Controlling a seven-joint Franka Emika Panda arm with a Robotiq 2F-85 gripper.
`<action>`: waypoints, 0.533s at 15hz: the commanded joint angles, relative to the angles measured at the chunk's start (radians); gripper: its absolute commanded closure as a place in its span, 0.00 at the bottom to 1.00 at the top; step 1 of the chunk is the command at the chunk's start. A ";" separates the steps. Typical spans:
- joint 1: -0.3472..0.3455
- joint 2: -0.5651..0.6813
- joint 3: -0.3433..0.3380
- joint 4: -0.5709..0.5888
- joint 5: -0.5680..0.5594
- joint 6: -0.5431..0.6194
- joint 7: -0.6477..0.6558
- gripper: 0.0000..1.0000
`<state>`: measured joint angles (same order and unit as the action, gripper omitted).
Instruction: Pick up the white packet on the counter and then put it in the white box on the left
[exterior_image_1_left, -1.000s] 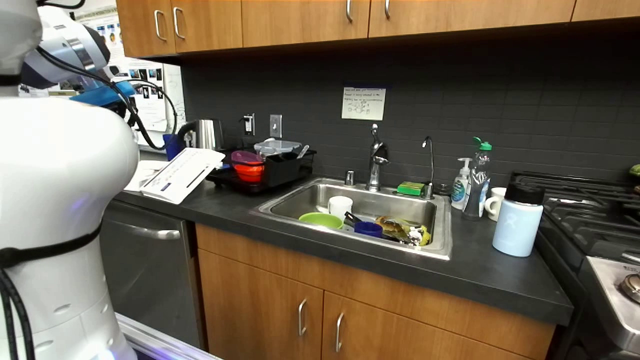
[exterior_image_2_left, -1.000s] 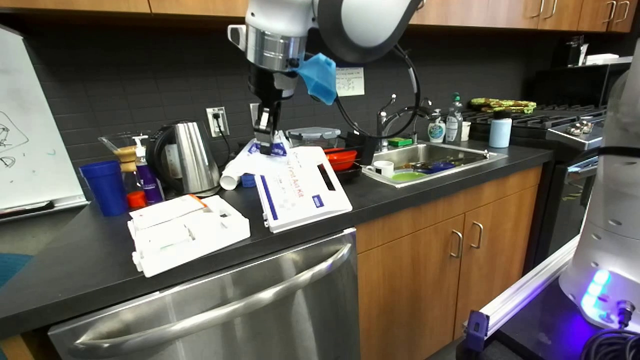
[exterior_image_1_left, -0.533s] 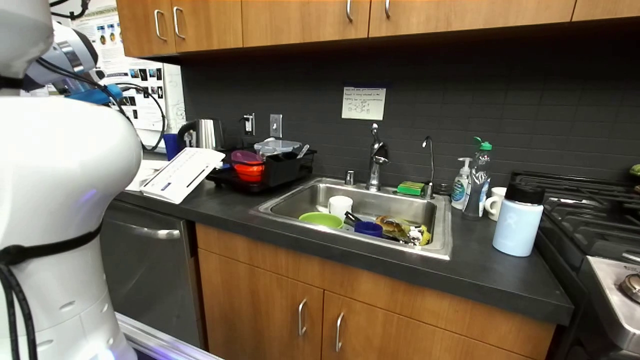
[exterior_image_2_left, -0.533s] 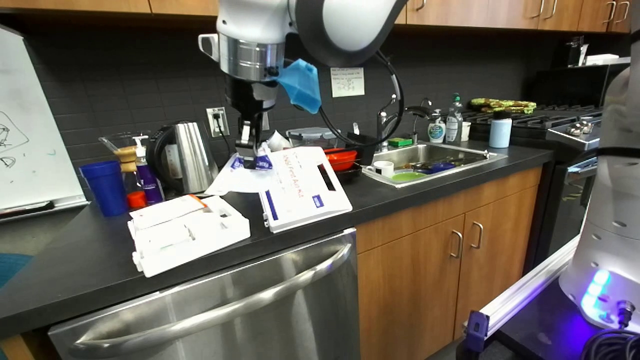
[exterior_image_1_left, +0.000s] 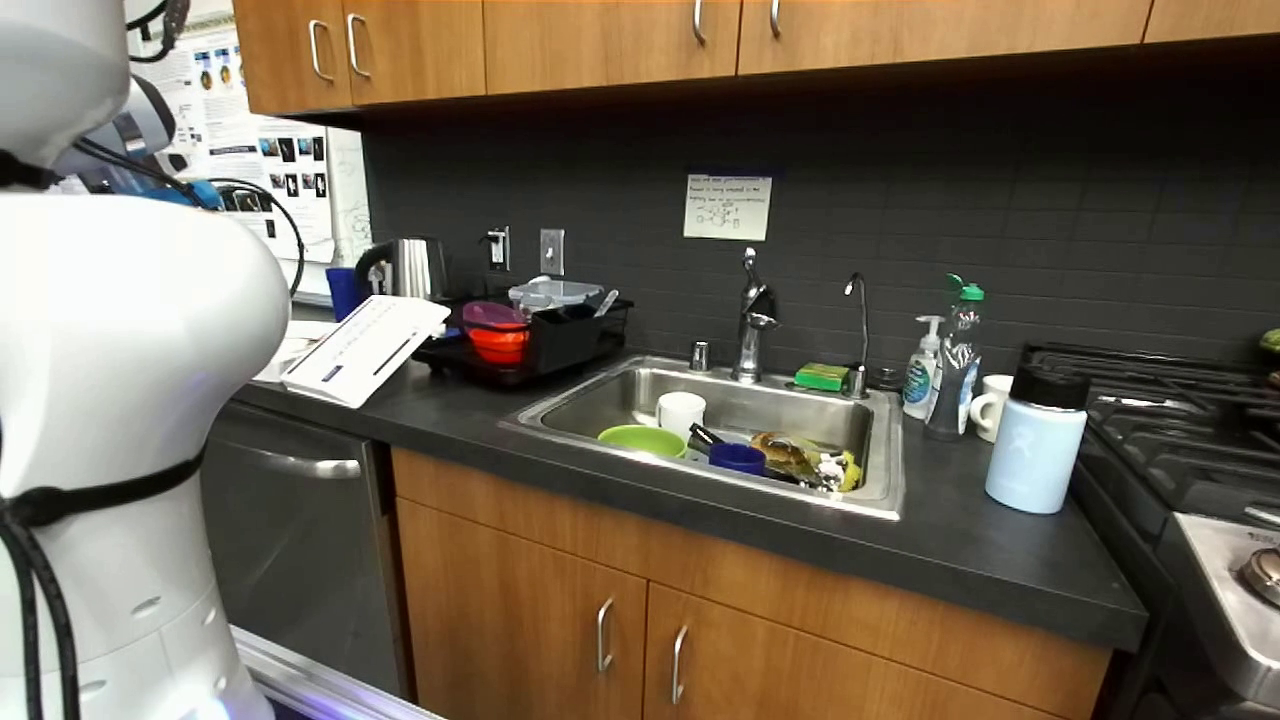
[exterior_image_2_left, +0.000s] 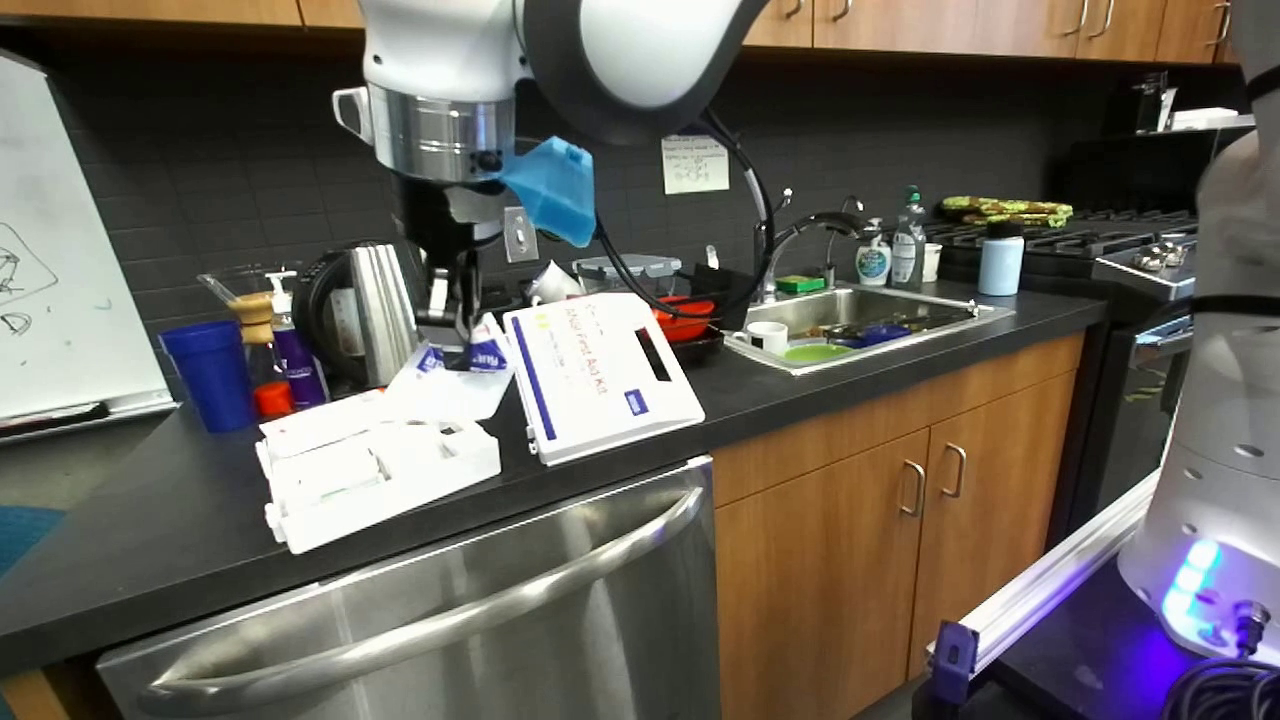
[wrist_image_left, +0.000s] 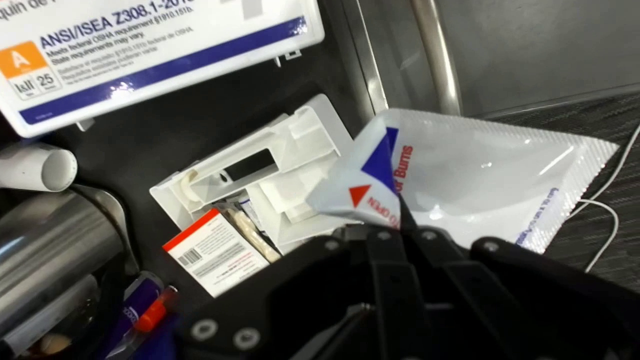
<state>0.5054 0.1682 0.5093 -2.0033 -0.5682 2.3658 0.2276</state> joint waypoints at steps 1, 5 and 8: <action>0.062 0.071 -0.031 0.091 -0.007 -0.025 0.034 0.99; 0.122 0.134 -0.071 0.157 -0.005 -0.027 0.089 0.99; 0.173 0.182 -0.117 0.207 -0.001 -0.030 0.148 0.99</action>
<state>0.6203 0.2962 0.4433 -1.8712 -0.5675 2.3652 0.3213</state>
